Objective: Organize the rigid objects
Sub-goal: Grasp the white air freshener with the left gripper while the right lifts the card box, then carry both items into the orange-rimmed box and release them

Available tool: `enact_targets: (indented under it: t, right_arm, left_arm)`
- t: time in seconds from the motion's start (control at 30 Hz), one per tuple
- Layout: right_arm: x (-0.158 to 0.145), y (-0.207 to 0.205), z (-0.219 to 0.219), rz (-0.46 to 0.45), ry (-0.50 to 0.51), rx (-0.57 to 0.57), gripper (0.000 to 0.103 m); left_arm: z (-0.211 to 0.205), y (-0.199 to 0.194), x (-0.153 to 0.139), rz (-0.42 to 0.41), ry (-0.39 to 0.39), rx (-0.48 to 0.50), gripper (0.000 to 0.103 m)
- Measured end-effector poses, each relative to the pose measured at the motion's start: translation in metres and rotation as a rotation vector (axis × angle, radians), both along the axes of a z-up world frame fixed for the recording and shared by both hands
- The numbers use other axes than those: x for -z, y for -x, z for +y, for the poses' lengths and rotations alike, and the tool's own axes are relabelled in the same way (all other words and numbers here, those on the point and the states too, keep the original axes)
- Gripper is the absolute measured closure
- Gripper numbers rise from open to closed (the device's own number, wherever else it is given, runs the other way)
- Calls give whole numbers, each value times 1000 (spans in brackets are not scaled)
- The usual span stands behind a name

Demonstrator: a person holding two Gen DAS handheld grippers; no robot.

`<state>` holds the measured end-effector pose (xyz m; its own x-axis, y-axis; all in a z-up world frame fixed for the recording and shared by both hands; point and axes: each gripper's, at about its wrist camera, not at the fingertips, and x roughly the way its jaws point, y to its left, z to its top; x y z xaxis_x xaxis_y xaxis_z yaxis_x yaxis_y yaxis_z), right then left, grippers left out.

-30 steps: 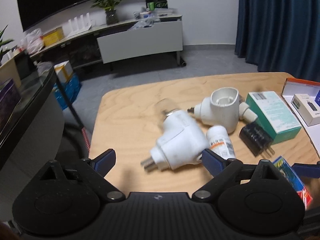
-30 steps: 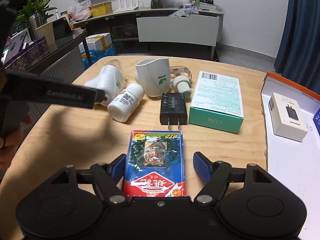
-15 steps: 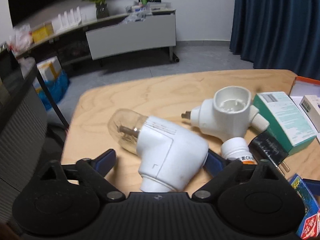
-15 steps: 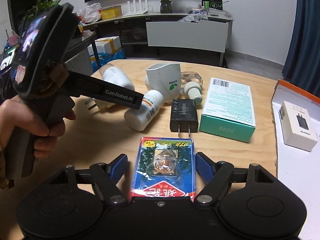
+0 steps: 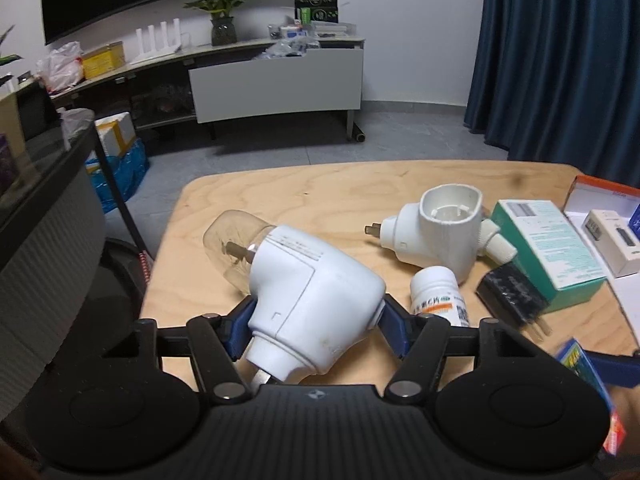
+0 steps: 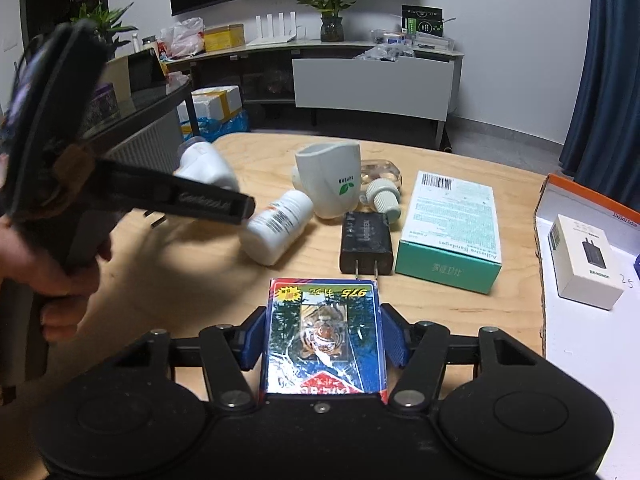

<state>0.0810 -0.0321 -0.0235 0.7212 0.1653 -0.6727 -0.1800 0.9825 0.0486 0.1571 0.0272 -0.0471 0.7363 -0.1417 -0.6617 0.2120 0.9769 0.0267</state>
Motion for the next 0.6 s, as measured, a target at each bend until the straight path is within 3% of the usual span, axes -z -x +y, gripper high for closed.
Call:
enact_targets:
  t: [0.6]
  right_arm:
    - [-58,56,-35,-74,-100,98,32]
  left_arm:
    - [-11,103,-54,-67,55,-60,38]
